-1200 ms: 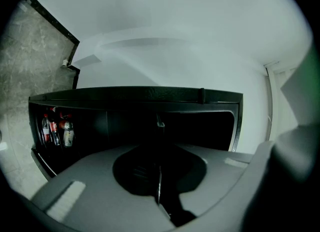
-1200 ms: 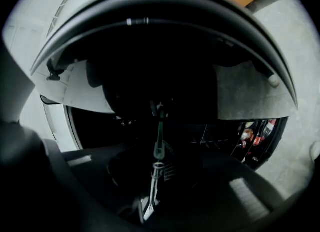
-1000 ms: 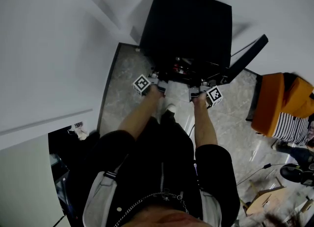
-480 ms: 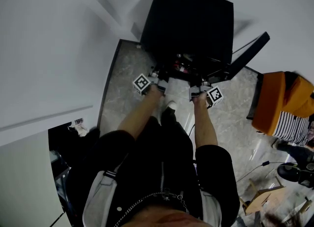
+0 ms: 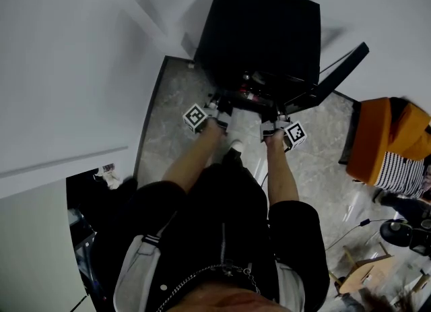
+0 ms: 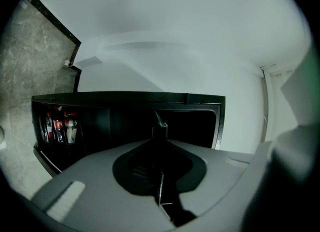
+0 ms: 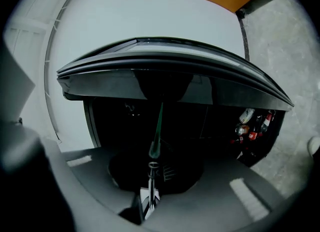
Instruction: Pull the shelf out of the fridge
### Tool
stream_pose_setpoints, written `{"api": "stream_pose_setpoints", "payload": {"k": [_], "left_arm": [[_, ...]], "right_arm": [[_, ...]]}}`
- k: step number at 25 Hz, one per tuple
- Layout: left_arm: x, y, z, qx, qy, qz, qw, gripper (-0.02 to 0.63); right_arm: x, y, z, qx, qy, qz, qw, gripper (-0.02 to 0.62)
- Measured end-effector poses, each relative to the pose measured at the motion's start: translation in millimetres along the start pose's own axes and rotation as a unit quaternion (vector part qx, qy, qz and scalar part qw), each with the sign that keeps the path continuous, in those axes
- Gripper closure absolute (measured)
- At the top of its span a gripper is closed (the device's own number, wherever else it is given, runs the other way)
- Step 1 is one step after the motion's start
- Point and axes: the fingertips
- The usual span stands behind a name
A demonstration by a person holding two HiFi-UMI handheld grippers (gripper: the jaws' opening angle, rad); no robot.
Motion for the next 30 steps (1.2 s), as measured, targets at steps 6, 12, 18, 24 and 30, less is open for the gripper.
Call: {"api": "stream_pose_setpoints", "payload": {"k": [6, 12, 18, 24, 30], "left_arm": [[-7, 7, 16, 0.004, 0.010, -0.002, 0.9999, 0.581], [-12, 11, 30, 0.005, 0.016, 0.000, 0.9999, 0.580], [-15, 15, 45, 0.007, 0.027, -0.002, 0.9996, 0.578], [-17, 26, 64, 0.011, 0.030, 0.001, 0.9995, 0.577], [-21, 30, 80, 0.014, 0.036, -0.006, 0.9992, 0.575]], "right_arm": [[1, 9, 16, -0.002, -0.003, -0.005, 1.000, 0.574], [4, 19, 29, -0.003, -0.004, 0.002, 1.000, 0.572], [7, 29, 43, -0.005, -0.008, 0.004, 1.000, 0.571], [7, 37, 62, -0.002, -0.008, 0.013, 1.000, 0.569], [10, 48, 75, 0.000, -0.005, 0.024, 1.000, 0.566]]}}
Point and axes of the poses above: the fingertips, and each gripper's own axes: z backward along the fingers, x to its left, y out of its underside, and after that the axes turned 7 degrees about x, right-handed
